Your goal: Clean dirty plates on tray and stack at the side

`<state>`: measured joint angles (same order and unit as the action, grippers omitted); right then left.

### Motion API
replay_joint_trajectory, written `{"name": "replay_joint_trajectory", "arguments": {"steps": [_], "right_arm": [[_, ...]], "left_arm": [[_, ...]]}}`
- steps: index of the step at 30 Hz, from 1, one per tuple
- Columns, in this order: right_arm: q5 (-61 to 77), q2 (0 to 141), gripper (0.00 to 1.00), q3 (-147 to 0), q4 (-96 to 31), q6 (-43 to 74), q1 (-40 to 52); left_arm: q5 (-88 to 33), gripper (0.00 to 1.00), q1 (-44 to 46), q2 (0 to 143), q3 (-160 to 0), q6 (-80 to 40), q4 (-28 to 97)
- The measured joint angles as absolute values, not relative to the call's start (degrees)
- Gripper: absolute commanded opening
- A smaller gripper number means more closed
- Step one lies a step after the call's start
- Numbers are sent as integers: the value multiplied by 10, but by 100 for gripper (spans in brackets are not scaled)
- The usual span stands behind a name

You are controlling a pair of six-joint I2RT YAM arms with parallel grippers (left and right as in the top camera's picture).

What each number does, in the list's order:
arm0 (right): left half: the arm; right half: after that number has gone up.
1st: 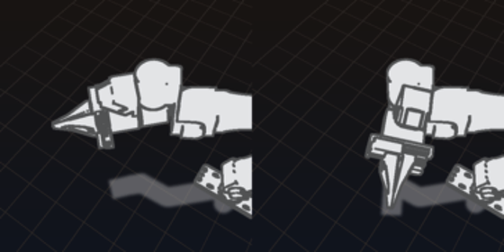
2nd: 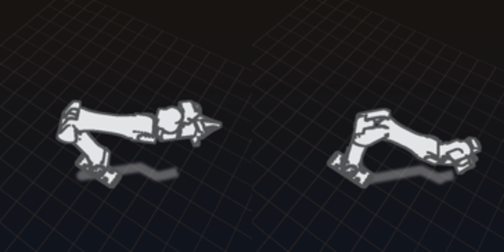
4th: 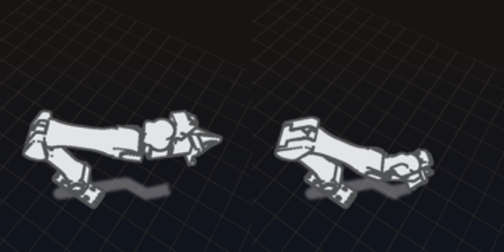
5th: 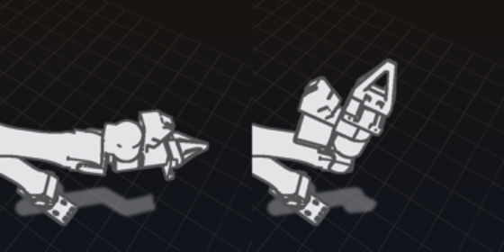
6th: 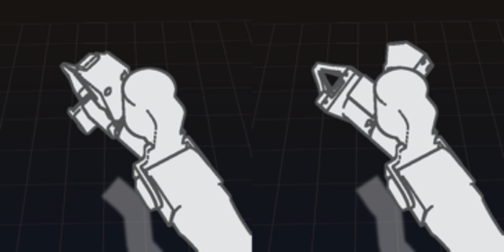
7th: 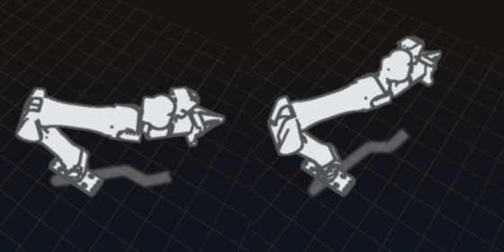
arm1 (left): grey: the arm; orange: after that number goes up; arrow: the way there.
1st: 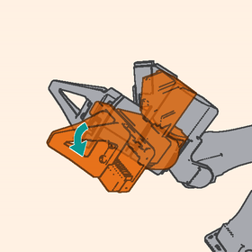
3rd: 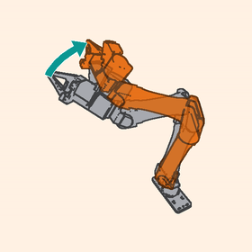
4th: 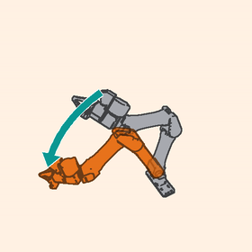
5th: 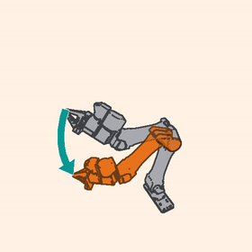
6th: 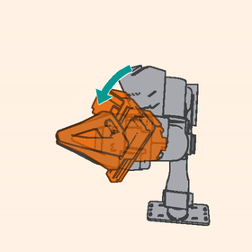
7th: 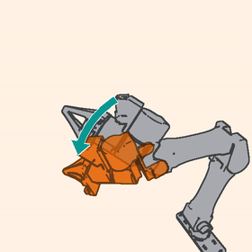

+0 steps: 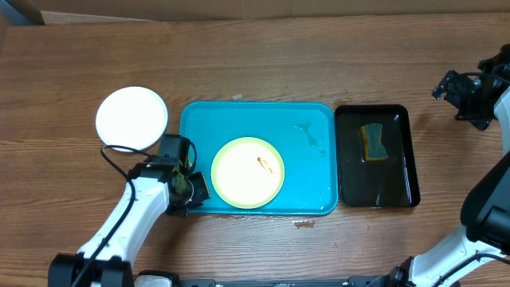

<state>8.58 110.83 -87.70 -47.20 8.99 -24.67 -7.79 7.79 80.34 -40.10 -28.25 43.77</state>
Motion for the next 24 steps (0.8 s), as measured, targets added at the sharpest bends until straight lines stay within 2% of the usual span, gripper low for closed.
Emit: {"name": "replay_joint_trajectory", "arguments": {"steps": [18, 22, 24], "right_arm": [[86, 1108, 100, -877, -472, 90, -247], [86, 1108, 100, -877, -472, 90, -247], [86, 1108, 100, -877, -472, 90, -247]], "left_arm": [[-124, 4, 90, 841, -400, -268, 467], [-122, 14, 90, 841, -414, -259, 480], [-120, 23, 90, 842, -431, -255, 482]]}}
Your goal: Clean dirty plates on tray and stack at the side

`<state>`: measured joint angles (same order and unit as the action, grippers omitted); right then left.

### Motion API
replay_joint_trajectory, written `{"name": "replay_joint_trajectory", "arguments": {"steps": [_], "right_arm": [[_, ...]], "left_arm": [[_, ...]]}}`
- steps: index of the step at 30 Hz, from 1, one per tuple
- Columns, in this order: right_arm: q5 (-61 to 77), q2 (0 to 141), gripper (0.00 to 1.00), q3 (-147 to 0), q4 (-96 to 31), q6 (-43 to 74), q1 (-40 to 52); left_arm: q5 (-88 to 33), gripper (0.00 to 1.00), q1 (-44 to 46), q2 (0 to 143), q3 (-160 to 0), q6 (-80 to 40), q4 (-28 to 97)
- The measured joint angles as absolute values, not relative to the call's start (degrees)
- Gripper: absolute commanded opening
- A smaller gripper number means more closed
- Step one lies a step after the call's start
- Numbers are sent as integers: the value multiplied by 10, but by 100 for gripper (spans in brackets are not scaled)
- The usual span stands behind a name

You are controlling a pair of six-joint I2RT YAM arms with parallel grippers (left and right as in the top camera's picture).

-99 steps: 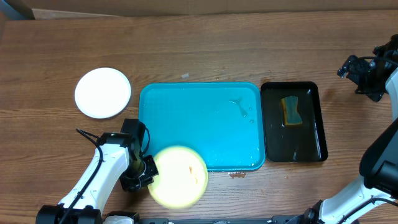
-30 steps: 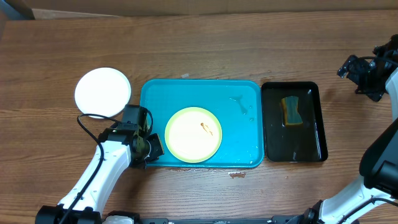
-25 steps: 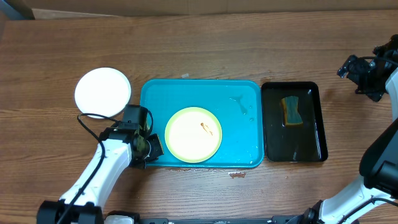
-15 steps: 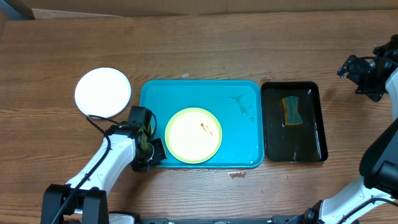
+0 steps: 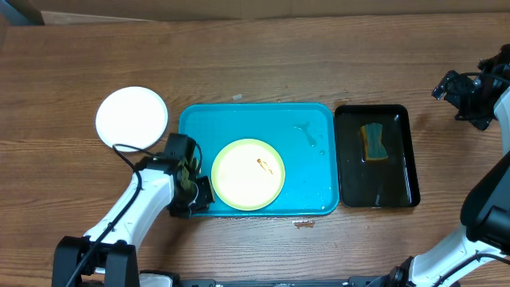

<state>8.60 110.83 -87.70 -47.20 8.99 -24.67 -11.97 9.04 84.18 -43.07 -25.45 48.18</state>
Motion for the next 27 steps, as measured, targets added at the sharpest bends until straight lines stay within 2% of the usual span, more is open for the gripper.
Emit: {"name": "replay_joint_trajectory", "arguments": {"steps": [3, 7, 10, 13, 17, 19, 23, 27], "right_arm": [[86, 1108, 100, -877, -472, 90, -246], [86, 1108, 100, -877, -472, 90, -247], [86, 1108, 100, -877, -472, 90, -247], [86, 1108, 100, -877, -472, 90, -246], [86, 1108, 100, -877, -472, 90, -247], [86, 1108, 100, -877, -472, 90, -246], [86, 1108, 100, -877, -472, 90, -246], [86, 1108, 100, -877, -472, 90, -247]], "left_arm": [[-118, 30, 90, 842, -462, -250, 477], [-117, 43, 91, 842, -478, -243, 473], [-117, 45, 99, 845, -478, -238, 474], [-115, 42, 114, 856, -478, -237, 469], [-115, 29, 138, 884, -478, -237, 448], [-114, 25, 146, 897, -478, -236, 440], [-113, 25, 148, 909, -478, -236, 438], [-113, 13, 148, 909, -478, -236, 438]]}}
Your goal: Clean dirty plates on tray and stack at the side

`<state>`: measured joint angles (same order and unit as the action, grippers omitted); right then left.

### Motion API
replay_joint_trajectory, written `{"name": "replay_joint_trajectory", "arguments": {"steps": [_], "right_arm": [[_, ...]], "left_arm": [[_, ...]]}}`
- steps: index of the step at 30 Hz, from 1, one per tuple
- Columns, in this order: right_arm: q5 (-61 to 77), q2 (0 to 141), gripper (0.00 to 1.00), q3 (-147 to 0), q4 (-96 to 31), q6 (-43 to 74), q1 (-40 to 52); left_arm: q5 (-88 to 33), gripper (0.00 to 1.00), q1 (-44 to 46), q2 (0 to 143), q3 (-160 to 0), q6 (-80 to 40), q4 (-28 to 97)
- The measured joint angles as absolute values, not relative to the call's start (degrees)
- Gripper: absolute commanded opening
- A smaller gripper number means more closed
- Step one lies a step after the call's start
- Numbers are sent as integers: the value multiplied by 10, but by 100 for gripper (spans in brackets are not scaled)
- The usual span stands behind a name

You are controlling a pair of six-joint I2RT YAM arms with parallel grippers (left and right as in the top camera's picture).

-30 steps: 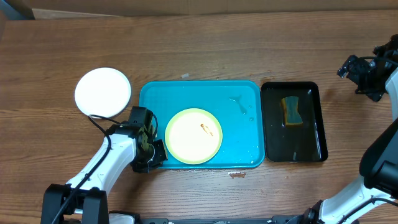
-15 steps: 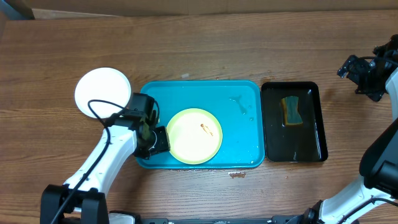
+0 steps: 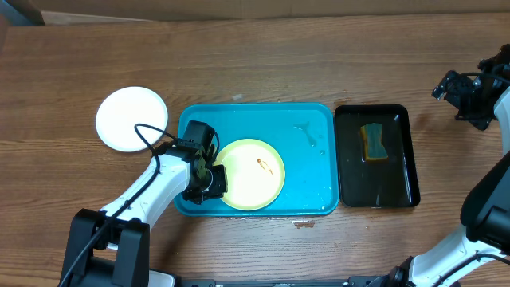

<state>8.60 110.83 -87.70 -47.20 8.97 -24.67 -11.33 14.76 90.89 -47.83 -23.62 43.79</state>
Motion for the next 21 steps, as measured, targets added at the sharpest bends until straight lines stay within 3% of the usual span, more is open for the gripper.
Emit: {"name": "replay_joint_trajectory", "arguments": {"steps": [3, 10, 16, 18, 21], "right_arm": [[86, 1108, 100, -877, -472, 90, -247], [86, 1108, 100, -877, -472, 90, -247], [86, 1108, 100, -877, -472, 90, -246], [86, 1108, 100, -877, -472, 90, -247], [86, 1108, 100, -877, -472, 90, -247]], "left_arm": [[-113, 8, 148, 909, -478, -236, 436], [-113, 7, 148, 909, -493, -239, 424], [-113, 5, 148, 909, -519, -250, 349], [-113, 6, 148, 909, -521, -253, 320], [-113, 18, 148, 911, -521, -264, 305]]}}
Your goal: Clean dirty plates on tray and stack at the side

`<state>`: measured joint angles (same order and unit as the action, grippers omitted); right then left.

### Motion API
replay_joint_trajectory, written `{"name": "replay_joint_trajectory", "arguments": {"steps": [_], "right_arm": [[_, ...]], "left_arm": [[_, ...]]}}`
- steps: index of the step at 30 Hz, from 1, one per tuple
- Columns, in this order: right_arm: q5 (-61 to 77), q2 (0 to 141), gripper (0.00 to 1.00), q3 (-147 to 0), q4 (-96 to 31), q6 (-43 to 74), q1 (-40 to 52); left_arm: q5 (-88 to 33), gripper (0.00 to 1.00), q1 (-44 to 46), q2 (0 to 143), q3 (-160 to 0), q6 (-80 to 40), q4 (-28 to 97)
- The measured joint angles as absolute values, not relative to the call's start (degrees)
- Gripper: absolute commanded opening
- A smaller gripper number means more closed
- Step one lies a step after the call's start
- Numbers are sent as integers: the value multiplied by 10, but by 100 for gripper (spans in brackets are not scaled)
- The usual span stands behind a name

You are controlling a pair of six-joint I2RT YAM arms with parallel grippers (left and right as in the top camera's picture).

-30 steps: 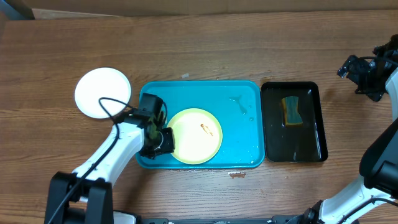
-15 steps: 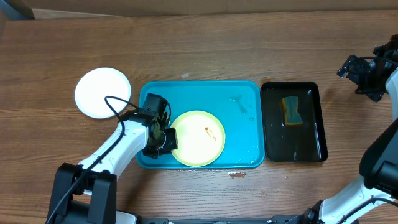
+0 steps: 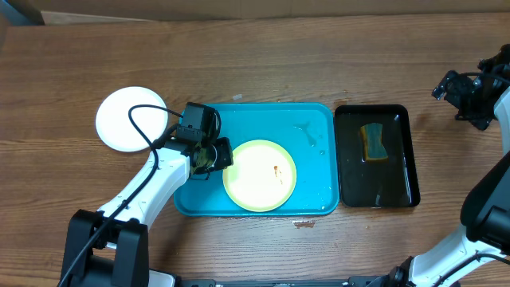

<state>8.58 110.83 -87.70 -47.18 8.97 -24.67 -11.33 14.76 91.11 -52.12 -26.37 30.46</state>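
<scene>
A yellow-green plate (image 3: 259, 175) with a small brown stain (image 3: 276, 170) lies in the teal tray (image 3: 311, 119), right of centre. My left gripper (image 3: 217, 155) hovers at the plate's upper-left rim, inside the tray's left part; its fingers look spread, with nothing seen between them. A white plate (image 3: 131, 118) lies on the table left of the tray. A green-yellow sponge (image 3: 372, 141) rests in the black tray (image 3: 398, 187) to the right. My right gripper (image 3: 460, 94) hangs far off to the right, and its jaws are too small to read.
The two trays sit side by side with hardly a gap. A cable loops from the left arm over the edge of the white plate. A small crumb mark lies on the wood in front of the teal tray.
My left gripper has moved from the plate's lower-left rim to its upper-left rim. The yellow-green plate now lies a little further right in the tray. The right arm is unchanged.
My left gripper was first at the teal tray's front-left corner, outside the plate. It then stood closer along the tray's left edge, then over the plate's left rim. Now it is at the upper-left rim and the plate has shifted right. The right arm stayed put.
</scene>
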Motion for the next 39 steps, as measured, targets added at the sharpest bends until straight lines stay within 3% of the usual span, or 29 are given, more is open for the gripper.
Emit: {"name": "replay_joint_trajectory", "arguments": {"steps": [2, 5, 14, 26, 31, 34, 36, 39], "right_arm": [[86, 1108, 100, -877, -472, 90, -246], [86, 1108, 100, -877, -472, 90, -246], [86, 1108, 100, -877, -472, 90, -247], [86, 1108, 100, -877, -472, 90, -246], [86, 1108, 100, -877, -472, 90, -247], [86, 1108, 100, -877, -472, 90, -246], [86, 1108, 100, -877, -472, 90, -246], [86, 1108, 100, -877, -472, 90, -247]], "left_arm": [[-112, 27, 148, 912, -523, -265, 317], [-99, 33, 148, 914, -536, -255, 367], [-81, 34, 154, 928, -559, -211, 402], [-78, 4, 181, 977, -568, -203, 394], [-77, 4, 181, 977, -571, -207, 367], [-69, 16, 180, 977, -572, -224, 345], [-66, 30, 180, 977, -572, -236, 332], [-66, 31, 180, 977, -574, -245, 323]]}}
